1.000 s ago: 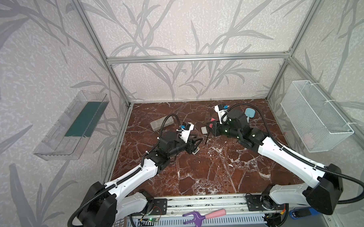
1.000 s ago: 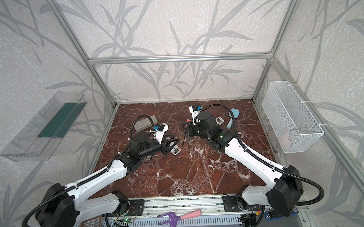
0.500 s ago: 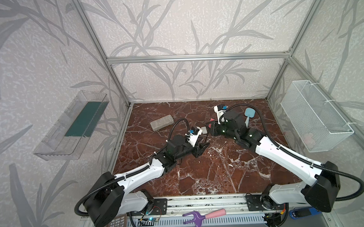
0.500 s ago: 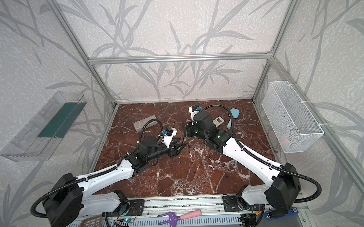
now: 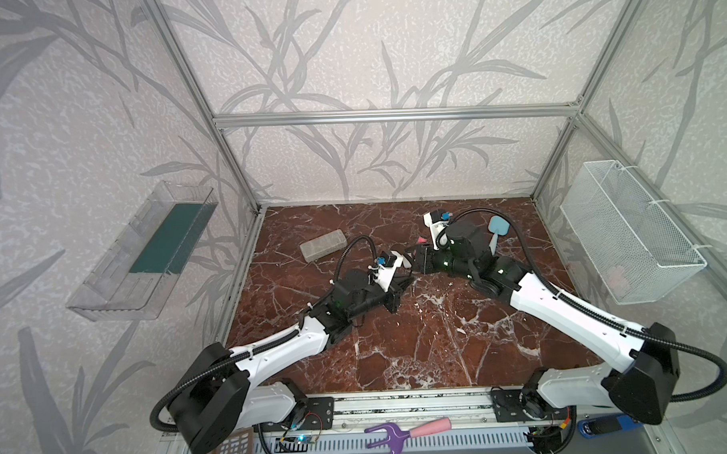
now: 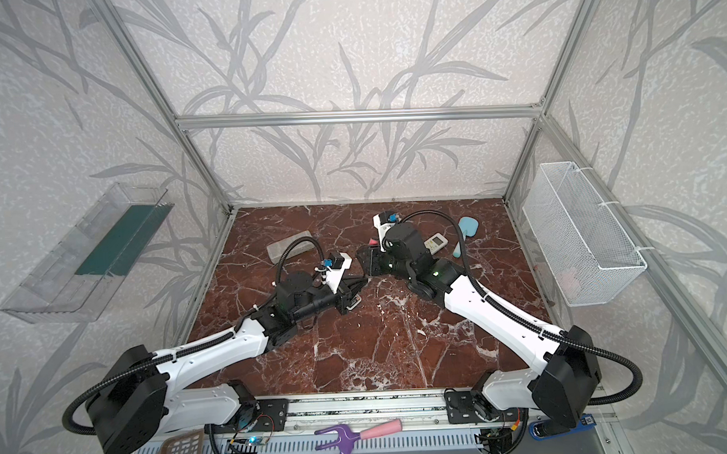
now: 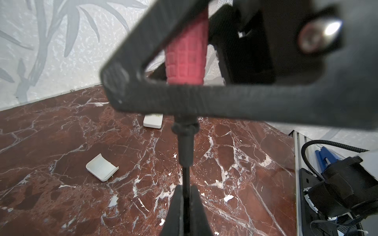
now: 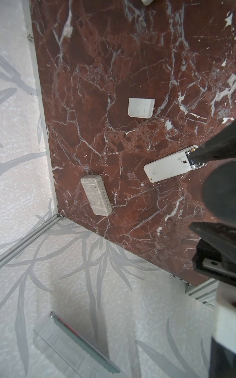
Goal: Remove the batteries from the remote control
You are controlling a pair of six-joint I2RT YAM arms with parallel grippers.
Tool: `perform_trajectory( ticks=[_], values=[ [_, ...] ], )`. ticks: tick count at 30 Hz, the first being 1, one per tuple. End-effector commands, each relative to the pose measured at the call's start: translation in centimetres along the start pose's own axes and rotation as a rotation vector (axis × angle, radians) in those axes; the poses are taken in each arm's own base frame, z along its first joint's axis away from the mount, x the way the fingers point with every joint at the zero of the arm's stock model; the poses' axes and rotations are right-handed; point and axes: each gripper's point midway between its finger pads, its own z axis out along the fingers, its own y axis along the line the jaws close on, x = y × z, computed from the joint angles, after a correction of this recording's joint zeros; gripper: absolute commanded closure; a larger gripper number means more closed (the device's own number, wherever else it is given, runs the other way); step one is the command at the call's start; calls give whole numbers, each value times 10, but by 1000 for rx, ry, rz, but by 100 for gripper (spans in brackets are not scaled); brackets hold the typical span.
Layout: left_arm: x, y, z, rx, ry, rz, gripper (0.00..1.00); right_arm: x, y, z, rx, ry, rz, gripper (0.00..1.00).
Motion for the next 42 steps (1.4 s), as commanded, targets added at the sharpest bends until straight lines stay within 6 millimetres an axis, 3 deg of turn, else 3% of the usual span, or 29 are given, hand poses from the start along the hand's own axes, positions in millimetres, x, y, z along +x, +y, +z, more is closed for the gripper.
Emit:
perform_trajectory(
  ticks=[1,7,14,18,19,23,24,26,29,32,37,42],
  values=[
    [-10,5,-11,-45,-5,82,100,-13,15,-17,-42,21,36,45],
    [-11,7,-15,-62,9,129,100,-2,24,-6,-98,105,91,46],
    [-12,8,-19,-76,12,128,100,6,29,9,-131,147,125,61],
    [-10,12,-22,-100,17,128,100,4,26,8,-111,129,113,64],
    [-11,12,-23,-101,14,129,100,4,25,8,-108,123,108,68],
    [-9,13,-23,-103,18,120,100,4,24,12,-122,102,88,100],
    [-9,12,-23,-102,16,116,100,3,24,11,-126,94,81,100],
    [-6,13,-25,-107,19,109,93,3,25,9,-132,83,57,100],
    [-3,20,-33,-156,12,93,69,6,24,4,-147,56,-16,100],
    [-1,31,-44,-228,-5,66,52,10,21,2,-149,49,-71,100],
    [5,47,-60,-326,-11,10,41,17,7,8,-65,54,-198,100],
    [31,73,-67,-430,64,-252,36,23,-4,26,6,66,-328,100]
  ],
)
